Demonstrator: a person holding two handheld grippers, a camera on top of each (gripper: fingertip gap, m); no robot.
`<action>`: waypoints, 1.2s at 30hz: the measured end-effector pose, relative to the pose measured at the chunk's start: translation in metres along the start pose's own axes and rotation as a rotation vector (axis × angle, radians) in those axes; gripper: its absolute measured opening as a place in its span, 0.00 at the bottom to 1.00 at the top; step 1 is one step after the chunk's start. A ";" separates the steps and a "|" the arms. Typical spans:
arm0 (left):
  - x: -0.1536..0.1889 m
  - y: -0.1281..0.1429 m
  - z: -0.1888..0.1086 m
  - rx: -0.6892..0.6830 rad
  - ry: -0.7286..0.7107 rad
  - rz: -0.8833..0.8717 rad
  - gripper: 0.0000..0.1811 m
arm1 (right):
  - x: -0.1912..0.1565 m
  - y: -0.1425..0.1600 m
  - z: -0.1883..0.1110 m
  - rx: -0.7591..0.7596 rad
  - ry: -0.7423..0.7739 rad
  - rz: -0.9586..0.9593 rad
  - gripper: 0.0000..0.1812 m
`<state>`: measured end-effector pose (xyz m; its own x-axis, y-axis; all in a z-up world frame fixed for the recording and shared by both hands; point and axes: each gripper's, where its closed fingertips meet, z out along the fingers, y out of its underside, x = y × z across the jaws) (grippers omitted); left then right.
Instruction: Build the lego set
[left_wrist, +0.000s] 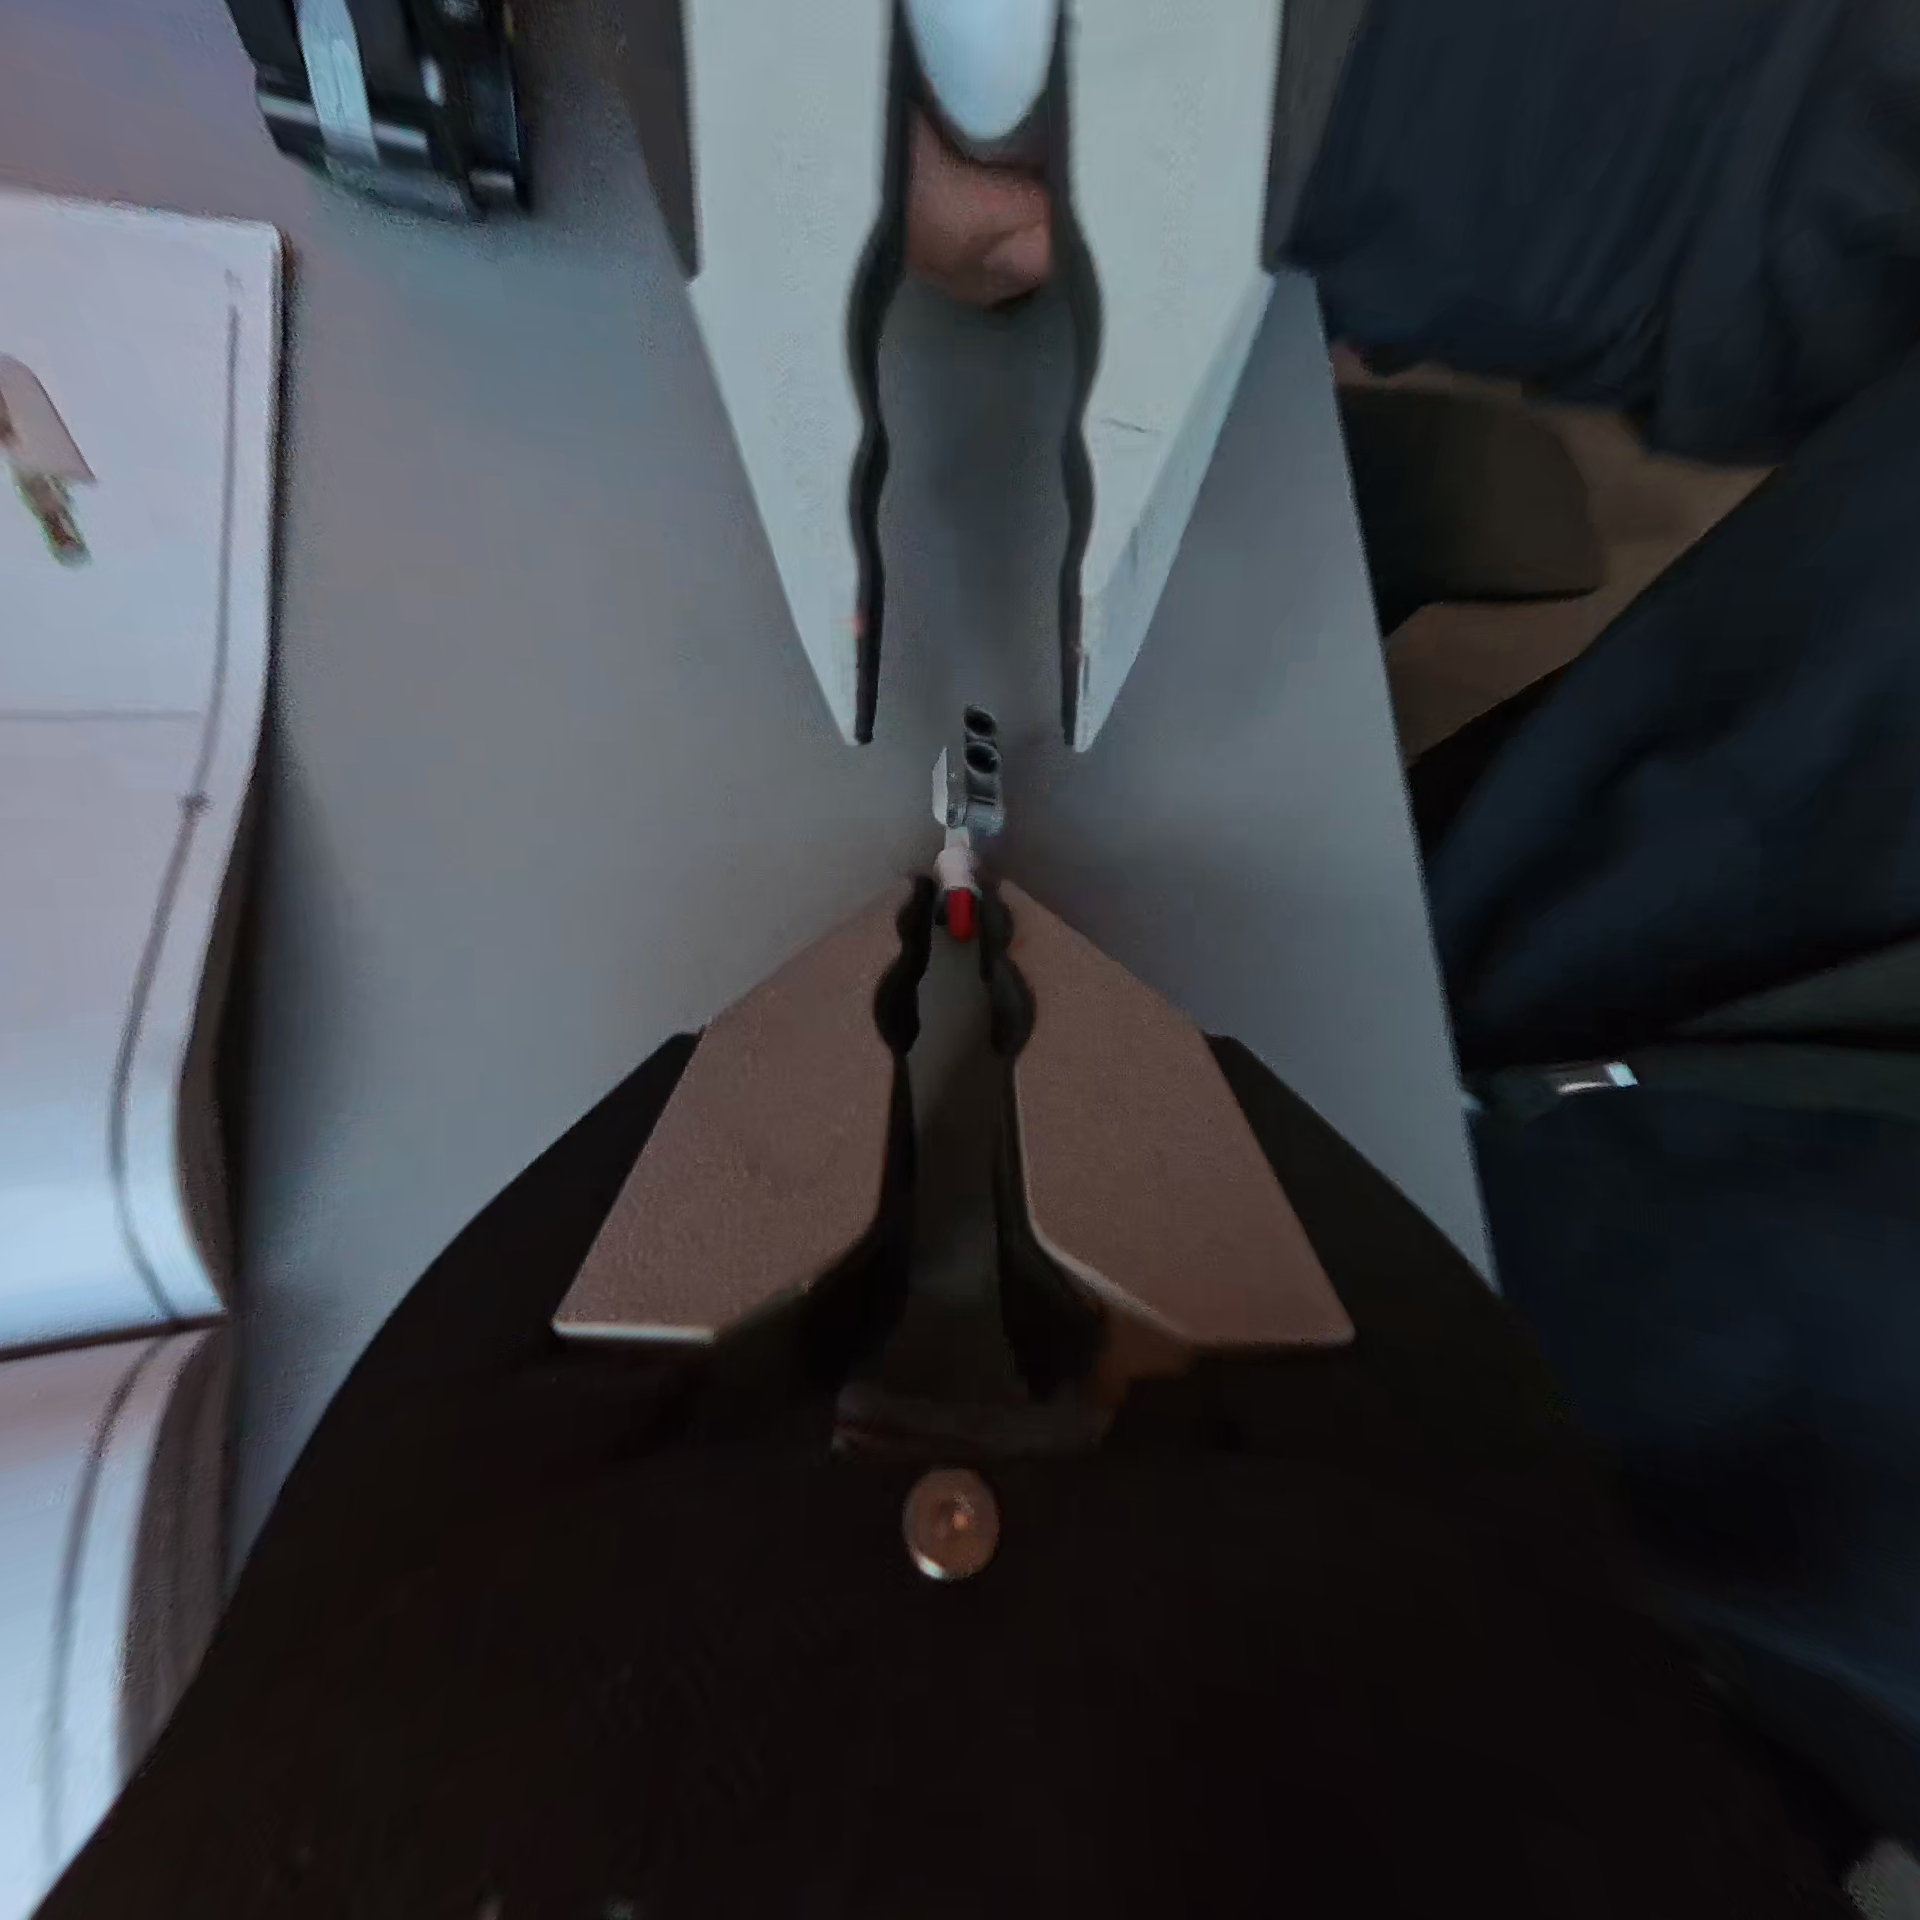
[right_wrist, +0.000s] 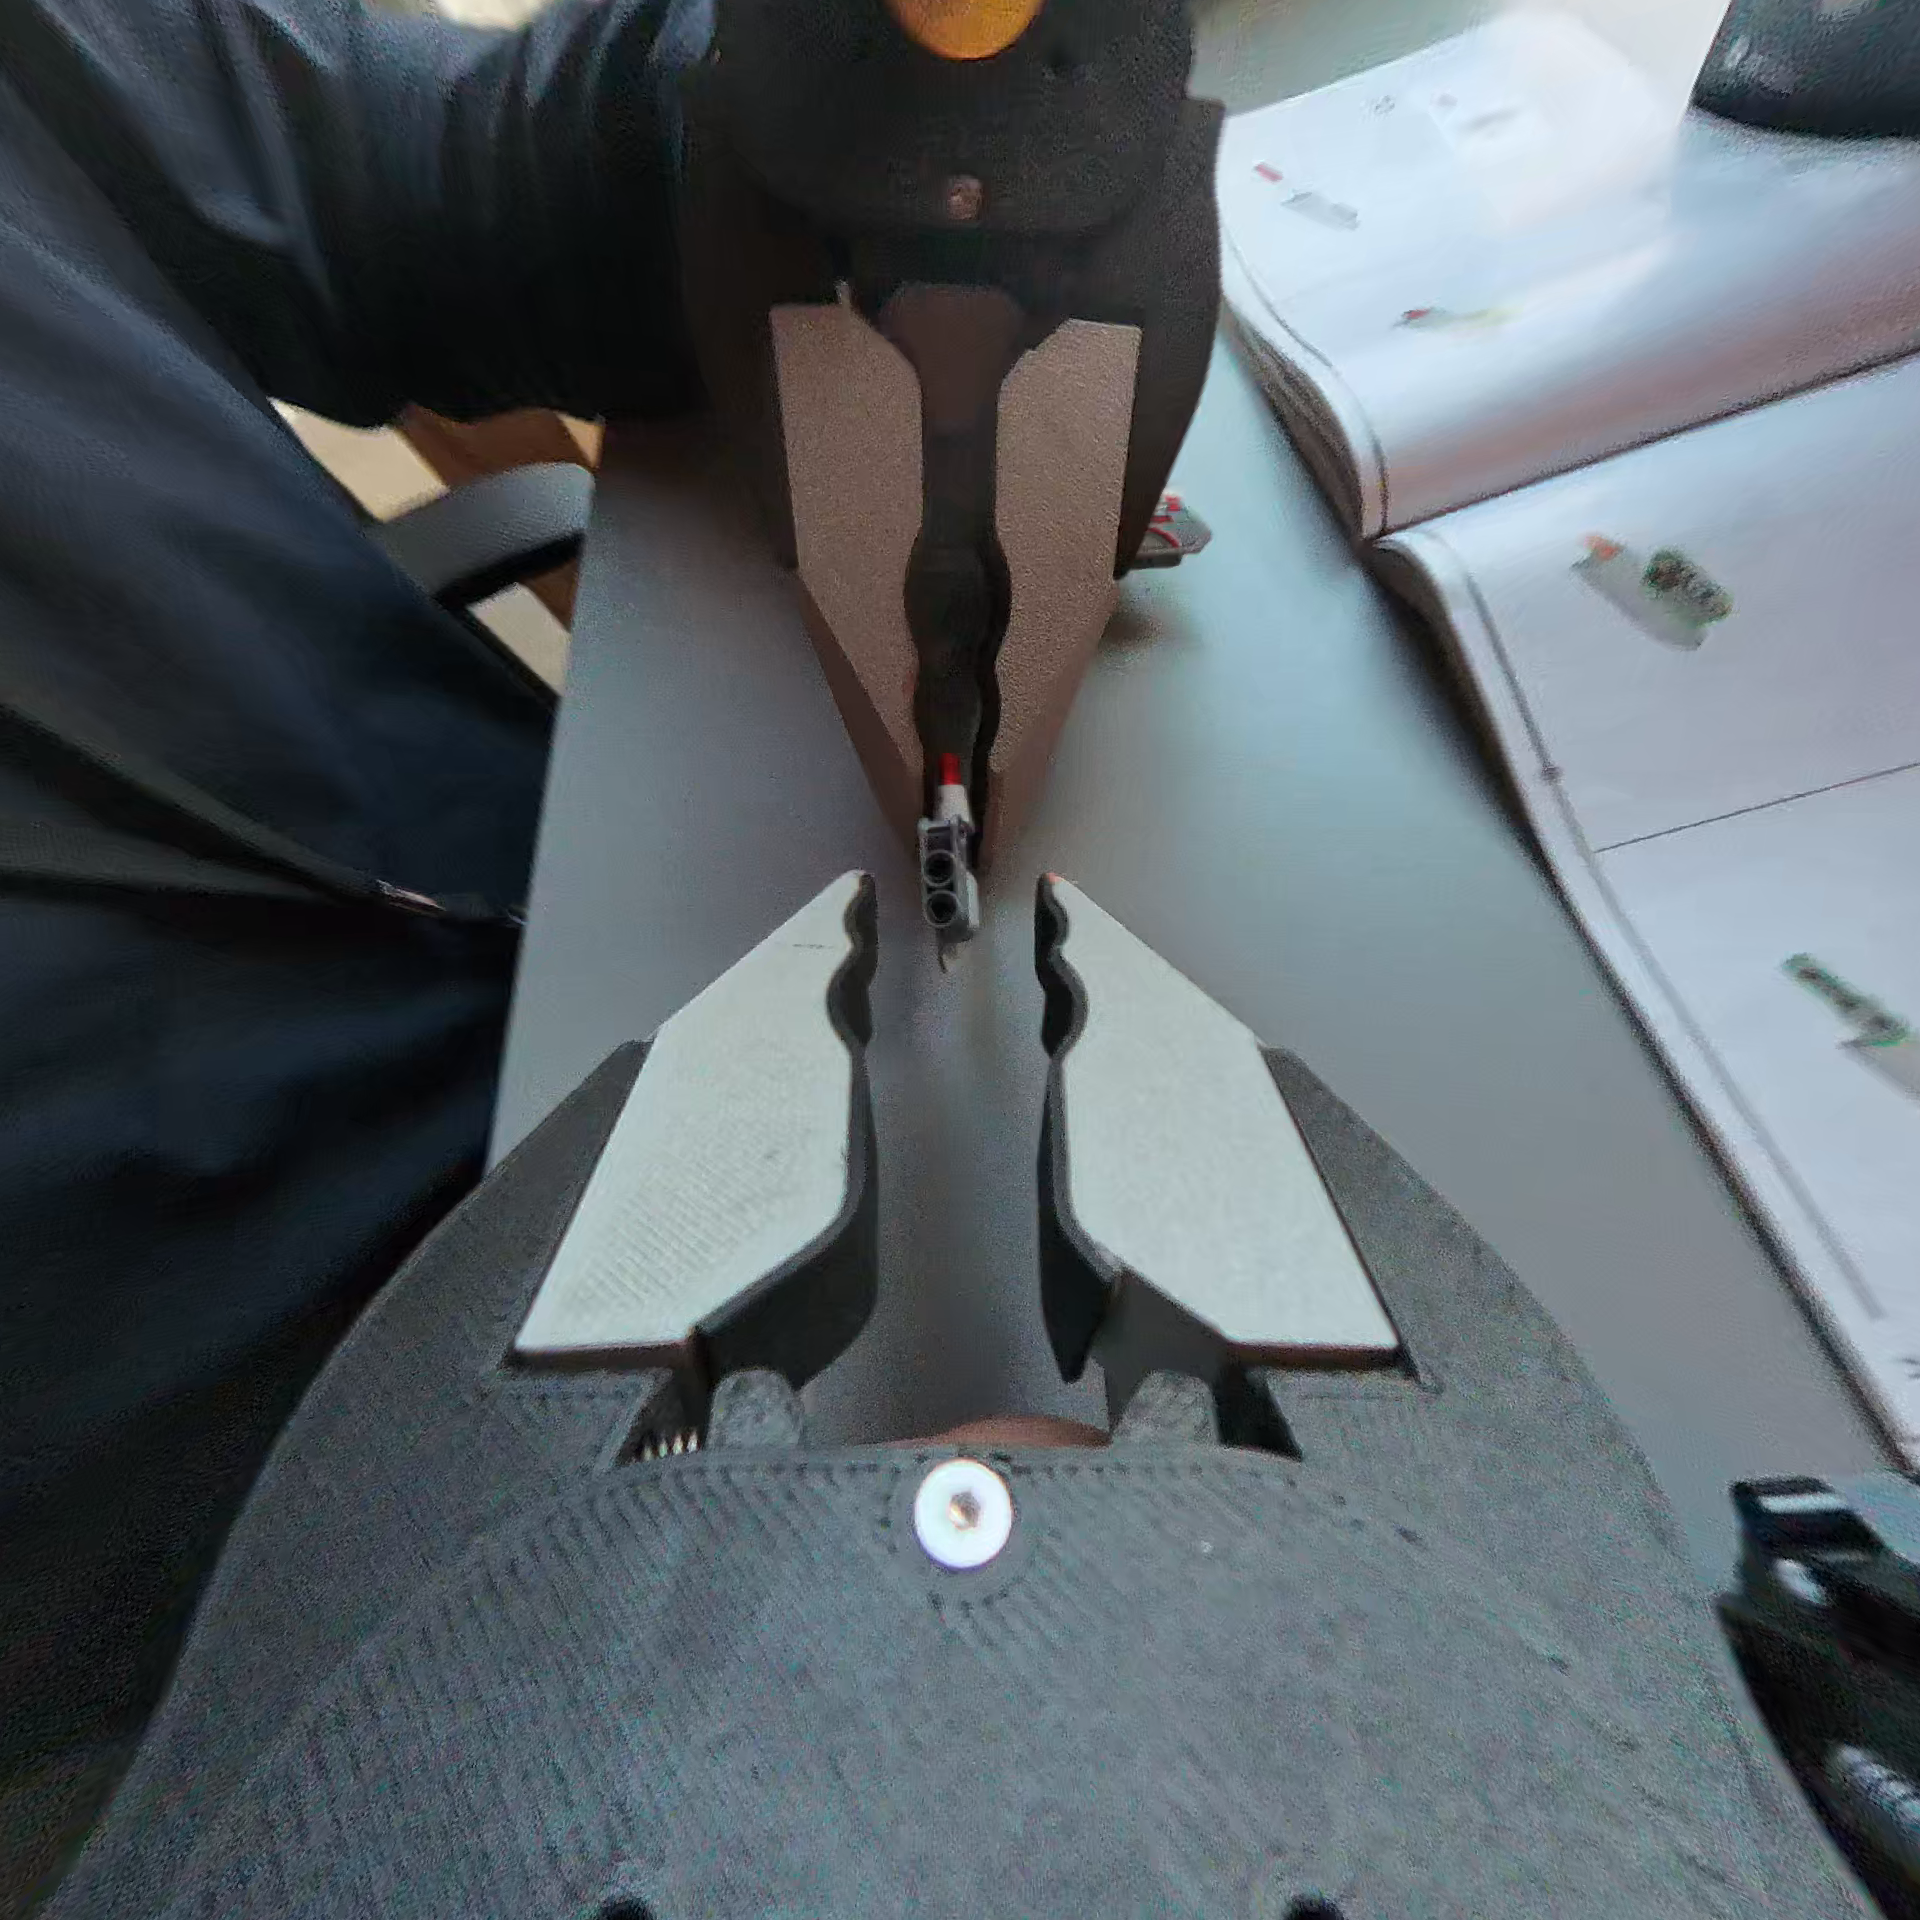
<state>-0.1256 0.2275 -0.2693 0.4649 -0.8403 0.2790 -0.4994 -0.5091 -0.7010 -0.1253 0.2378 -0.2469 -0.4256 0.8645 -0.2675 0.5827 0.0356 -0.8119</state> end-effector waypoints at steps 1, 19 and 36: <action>0.001 0.000 -0.001 0.005 0.034 -0.054 0.03 | 0.002 0.001 0.000 -0.009 0.035 -0.046 0.13; 0.000 0.003 -0.007 -0.006 0.082 -0.123 0.10 | 0.006 0.019 0.015 -0.161 0.015 0.038 0.02; -0.016 -0.030 -0.020 0.231 -0.009 -0.227 0.03 | 0.021 -0.014 0.014 0.033 0.683 0.021 0.28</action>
<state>-0.1321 0.2523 -0.2396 0.5524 -0.7079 0.4401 -0.2038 -0.6266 -0.7522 -0.1522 0.2483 -0.2479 0.1243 0.9876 0.0957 0.5599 0.0098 -0.8285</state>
